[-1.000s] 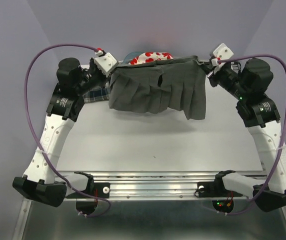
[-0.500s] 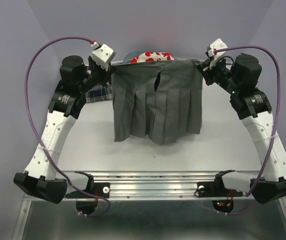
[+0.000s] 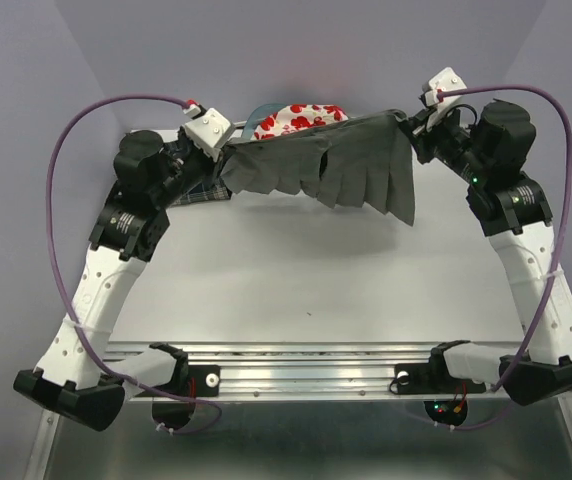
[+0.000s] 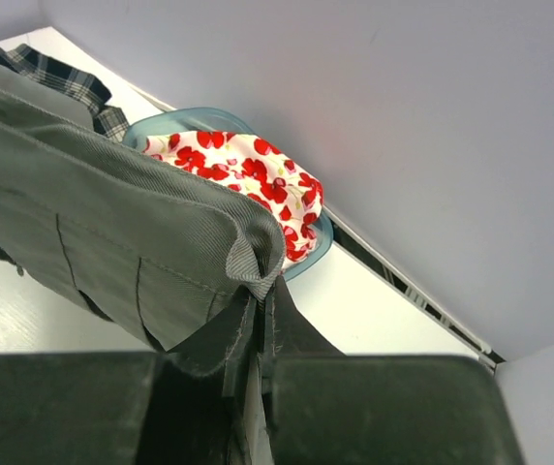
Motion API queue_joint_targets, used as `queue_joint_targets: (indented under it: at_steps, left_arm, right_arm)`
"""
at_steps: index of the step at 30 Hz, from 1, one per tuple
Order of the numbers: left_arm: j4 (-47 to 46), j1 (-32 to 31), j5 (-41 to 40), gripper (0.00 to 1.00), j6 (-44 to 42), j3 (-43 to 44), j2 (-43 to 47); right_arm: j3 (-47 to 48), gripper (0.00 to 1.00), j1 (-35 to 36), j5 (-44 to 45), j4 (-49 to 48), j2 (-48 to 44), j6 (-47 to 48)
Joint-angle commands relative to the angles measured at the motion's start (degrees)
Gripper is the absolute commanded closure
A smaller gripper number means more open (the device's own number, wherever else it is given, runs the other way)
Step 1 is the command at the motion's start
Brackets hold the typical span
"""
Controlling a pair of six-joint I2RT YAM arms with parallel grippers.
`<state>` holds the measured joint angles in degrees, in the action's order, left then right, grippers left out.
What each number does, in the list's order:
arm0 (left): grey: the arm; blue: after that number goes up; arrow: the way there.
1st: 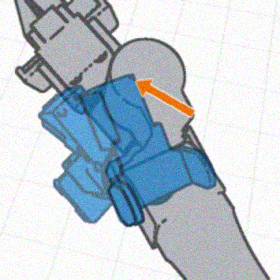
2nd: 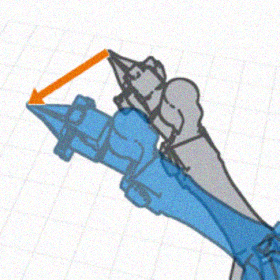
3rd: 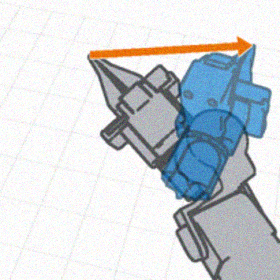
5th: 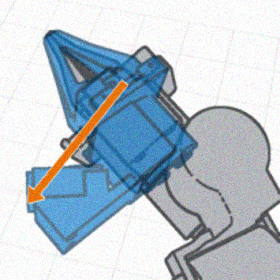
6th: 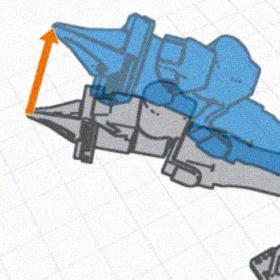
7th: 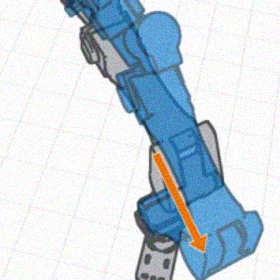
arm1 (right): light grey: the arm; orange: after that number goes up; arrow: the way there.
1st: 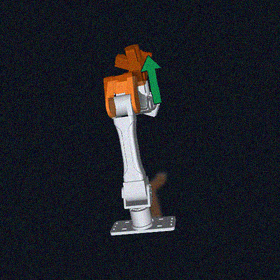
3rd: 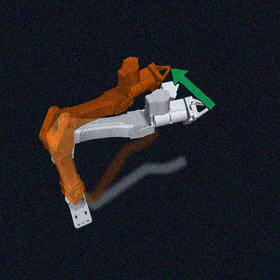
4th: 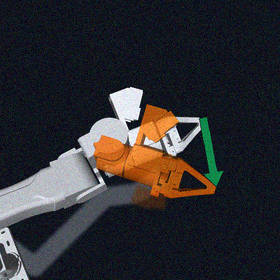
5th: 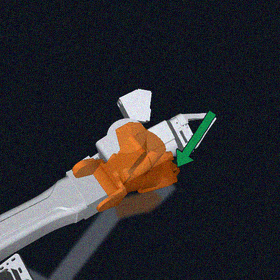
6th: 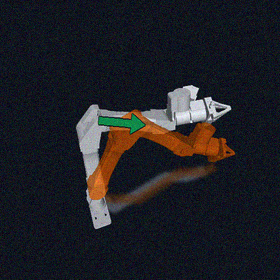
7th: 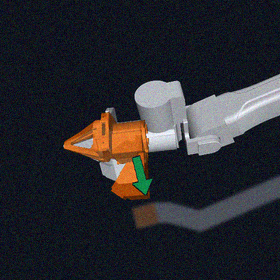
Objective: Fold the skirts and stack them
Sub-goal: Flatten the skirt out
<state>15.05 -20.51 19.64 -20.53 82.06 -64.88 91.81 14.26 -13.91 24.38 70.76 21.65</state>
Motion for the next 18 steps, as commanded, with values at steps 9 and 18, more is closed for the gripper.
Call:
queue_joint_targets:
  at_steps: [9, 18]
  left_arm:
    - [6.92, 0.47, 2.68, 1.00, -9.08, -8.40, 21.18]
    - [24.23, 0.65, 10.93, 1.00, -6.72, -10.78, 36.92]
  right_arm:
    - [-2.95, 0.99, -0.64, -11.39, 13.57, -18.98, 7.35]
    - [-10.31, 0.99, -1.69, -24.75, 26.77, -40.22, 12.70]
